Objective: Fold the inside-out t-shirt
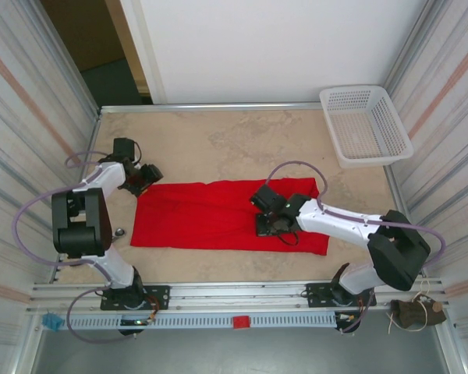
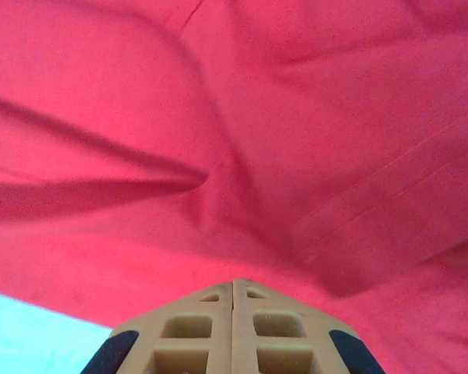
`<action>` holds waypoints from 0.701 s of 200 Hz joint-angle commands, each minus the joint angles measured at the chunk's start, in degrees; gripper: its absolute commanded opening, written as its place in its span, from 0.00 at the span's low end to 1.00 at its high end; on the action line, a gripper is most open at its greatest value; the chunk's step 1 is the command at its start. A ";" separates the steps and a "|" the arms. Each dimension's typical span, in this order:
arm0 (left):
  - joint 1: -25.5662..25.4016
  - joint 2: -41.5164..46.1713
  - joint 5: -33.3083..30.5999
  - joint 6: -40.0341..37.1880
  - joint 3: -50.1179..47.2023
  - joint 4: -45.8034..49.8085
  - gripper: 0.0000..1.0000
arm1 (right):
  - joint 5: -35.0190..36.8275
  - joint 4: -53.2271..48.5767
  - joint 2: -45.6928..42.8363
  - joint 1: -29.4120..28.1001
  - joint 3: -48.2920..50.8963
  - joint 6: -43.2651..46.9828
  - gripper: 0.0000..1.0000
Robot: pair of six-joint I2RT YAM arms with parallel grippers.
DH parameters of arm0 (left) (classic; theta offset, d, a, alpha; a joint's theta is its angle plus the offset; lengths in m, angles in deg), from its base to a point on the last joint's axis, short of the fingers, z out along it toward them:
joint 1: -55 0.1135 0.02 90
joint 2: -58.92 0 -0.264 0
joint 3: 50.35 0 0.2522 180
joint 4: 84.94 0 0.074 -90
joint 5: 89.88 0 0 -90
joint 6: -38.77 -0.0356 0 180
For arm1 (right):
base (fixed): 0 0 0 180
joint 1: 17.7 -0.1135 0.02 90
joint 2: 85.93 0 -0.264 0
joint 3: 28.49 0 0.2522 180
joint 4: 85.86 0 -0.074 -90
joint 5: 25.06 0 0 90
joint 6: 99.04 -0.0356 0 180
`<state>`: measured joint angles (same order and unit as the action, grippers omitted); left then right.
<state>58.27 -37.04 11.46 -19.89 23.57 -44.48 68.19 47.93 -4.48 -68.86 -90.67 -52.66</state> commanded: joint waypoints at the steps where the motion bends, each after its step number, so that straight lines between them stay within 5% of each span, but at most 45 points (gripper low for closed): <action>1: 0.16 -0.76 -1.21 0.18 -0.42 -0.45 0.61 | 4.80 -4.54 -3.20 -0.62 -2.71 -2.99 0.07; 18: 0.16 -0.72 -1.25 0.15 -0.48 -0.54 0.61 | 9.46 -7.84 -3.88 0.01 -4.79 -3.18 0.37; 36: 0.16 -0.81 -1.33 0.27 -0.73 -0.68 0.61 | 11.97 -10.59 -2.50 1.48 -6.21 -3.31 0.45; 121: 0.16 -1.09 -1.82 0.38 -0.13 -0.36 0.61 | 9.21 -6.83 5.93 3.16 -6.44 -3.22 0.42; 140: 0.16 -1.24 -1.69 0.45 0.13 -0.41 0.61 | 8.89 -6.23 7.06 2.97 -6.59 -3.27 0.18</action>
<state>58.27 -37.26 10.58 -19.87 23.55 -44.90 77.63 41.09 1.18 -65.62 -96.37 -54.89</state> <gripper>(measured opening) 0.607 0.333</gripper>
